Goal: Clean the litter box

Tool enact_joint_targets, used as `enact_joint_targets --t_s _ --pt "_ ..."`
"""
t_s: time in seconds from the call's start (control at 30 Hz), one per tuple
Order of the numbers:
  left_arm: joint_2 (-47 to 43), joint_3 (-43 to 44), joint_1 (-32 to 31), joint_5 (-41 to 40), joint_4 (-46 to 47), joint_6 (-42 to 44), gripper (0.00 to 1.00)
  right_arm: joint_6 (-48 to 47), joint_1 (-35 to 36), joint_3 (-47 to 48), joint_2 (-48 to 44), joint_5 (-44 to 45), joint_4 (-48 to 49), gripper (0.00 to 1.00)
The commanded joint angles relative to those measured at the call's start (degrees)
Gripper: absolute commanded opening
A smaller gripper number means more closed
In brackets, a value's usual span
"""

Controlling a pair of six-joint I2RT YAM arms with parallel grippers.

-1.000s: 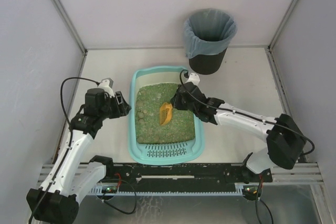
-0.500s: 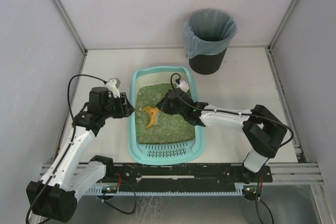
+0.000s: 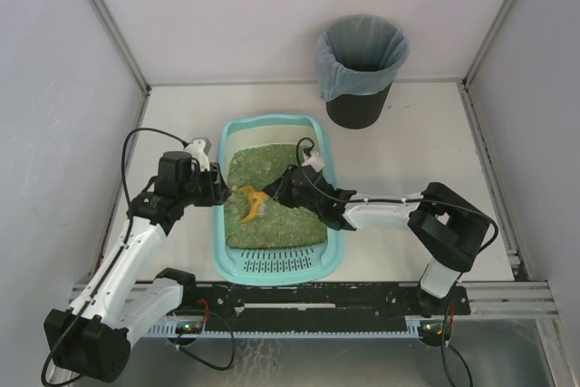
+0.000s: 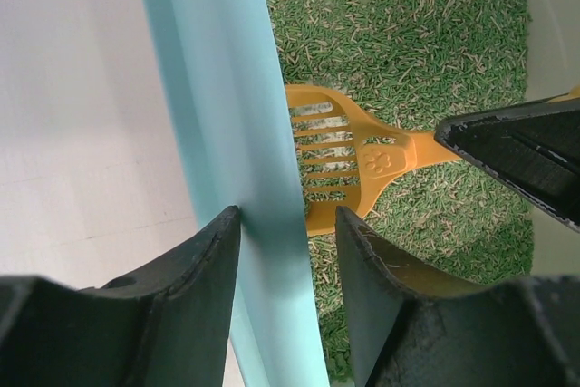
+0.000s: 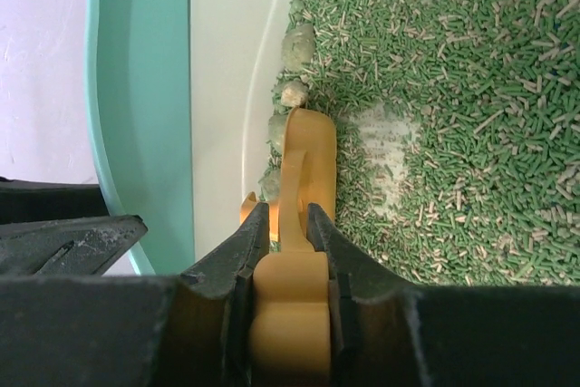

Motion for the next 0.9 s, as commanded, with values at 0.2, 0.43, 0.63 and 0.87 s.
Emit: enact_joint_targets --t_s 0.2,0.43,0.63,0.87 --pt "-2.28 -0.90 -0.74 -2.38 0.27 0.50 0.50 1.03 1.24 -5.85 -8.02 -0.01 5.58 0.00" --pt "-3.61 -0.86 -0.73 -2.95 0.45 0.58 0.50 -0.05 -0.63 -8.29 -13.08 3.44 6.20 0.00" --pt "-5.12 -0.78 -0.78 -3.76 0.64 0.33 0.50 -0.72 -2.44 -11.01 -17.31 4.11 6.15 0.00" --pt "-7.83 -0.78 -0.68 -5.69 0.82 -0.11 0.51 -2.92 -5.06 -15.54 -23.78 1.62 8.05 0.00"
